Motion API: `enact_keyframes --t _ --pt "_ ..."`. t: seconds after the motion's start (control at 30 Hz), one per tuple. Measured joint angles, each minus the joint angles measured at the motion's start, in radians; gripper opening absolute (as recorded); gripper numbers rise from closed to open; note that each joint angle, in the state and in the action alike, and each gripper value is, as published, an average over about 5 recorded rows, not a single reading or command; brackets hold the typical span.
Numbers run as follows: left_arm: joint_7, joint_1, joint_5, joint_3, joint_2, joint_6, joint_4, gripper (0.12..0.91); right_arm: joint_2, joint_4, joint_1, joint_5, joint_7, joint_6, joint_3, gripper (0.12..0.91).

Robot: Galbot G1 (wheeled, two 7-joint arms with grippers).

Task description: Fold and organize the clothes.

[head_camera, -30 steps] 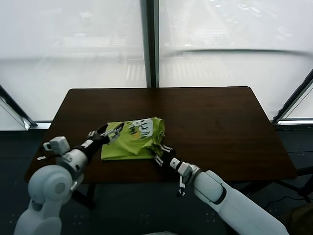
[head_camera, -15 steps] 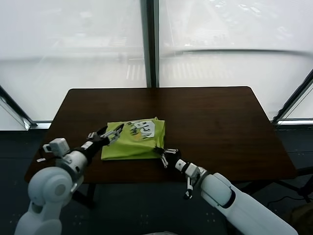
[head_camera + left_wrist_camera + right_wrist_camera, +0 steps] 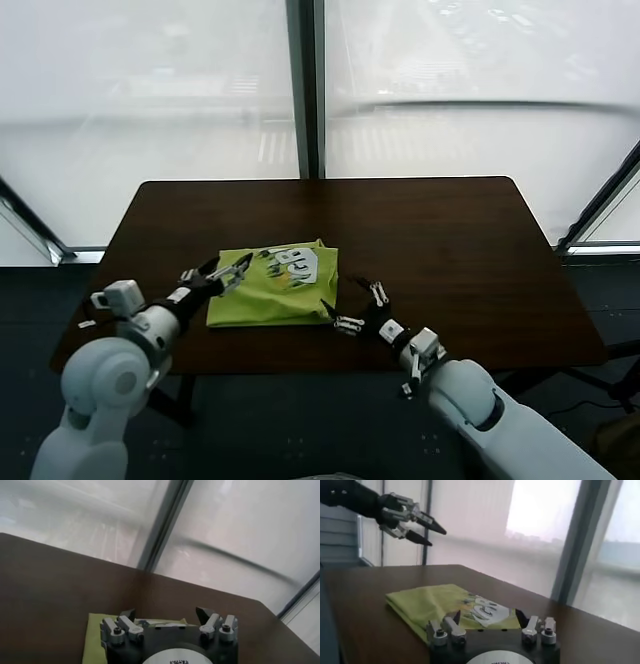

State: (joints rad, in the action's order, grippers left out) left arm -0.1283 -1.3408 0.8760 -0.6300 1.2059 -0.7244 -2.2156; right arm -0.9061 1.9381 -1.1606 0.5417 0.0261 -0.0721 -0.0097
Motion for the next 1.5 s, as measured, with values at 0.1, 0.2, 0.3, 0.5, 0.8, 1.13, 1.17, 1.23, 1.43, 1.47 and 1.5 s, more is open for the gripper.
enact_keyframes --t 0.1,0.2,0.3,0.5,0.8,1.13,1.17,1.23,1.43,1.47,1.5 --pt "0.001 -0.001 -0.002 0.001 0.000 0.001 0.003 0.907 -0.042 -0.010 0.006 0.100 0.063 -0.056 0.015 0.907" --pt "0.002 -0.006 -0.008 0.002 0.001 0.003 0.004 0.907 -0.100 -0.038 0.031 0.130 0.133 -0.112 0.011 0.907" --pt "0.005 -0.016 -0.015 -0.001 0.004 0.005 0.003 0.907 -0.163 -0.078 0.064 0.129 0.192 -0.155 -0.010 0.907" --pt "0.019 -0.036 -0.031 -0.010 0.008 0.009 -0.002 0.907 -0.271 -0.141 0.118 0.128 0.237 -0.200 -0.073 0.907" --pt "0.023 -0.056 -0.035 -0.027 0.014 0.013 -0.011 0.907 -0.366 -0.196 0.156 0.096 0.309 -0.240 -0.126 0.905" --pt "0.026 -0.073 -0.040 -0.032 0.021 0.016 -0.020 0.907 -0.363 -0.190 0.141 0.045 0.324 -0.263 -0.118 0.420" --pt "0.026 -0.075 -0.041 -0.032 0.022 0.016 -0.022 0.907 -0.359 -0.187 0.139 0.045 0.321 -0.268 -0.115 0.364" --pt "0.027 -0.080 -0.043 -0.031 0.024 0.016 -0.026 0.907 -0.348 -0.178 0.133 0.051 0.313 -0.277 -0.106 0.255" --pt "0.032 -0.098 -0.058 -0.025 0.035 0.018 -0.035 0.907 -0.279 -0.142 0.112 0.107 0.279 -0.297 -0.053 0.205" --pt "0.033 -0.101 -0.061 -0.023 0.037 0.019 -0.036 0.907 -0.261 -0.134 0.108 0.119 0.270 -0.301 -0.039 0.203" --pt "0.034 -0.103 -0.064 -0.022 0.039 0.019 -0.037 0.907 -0.241 -0.126 0.103 0.132 0.259 -0.304 -0.025 0.203"
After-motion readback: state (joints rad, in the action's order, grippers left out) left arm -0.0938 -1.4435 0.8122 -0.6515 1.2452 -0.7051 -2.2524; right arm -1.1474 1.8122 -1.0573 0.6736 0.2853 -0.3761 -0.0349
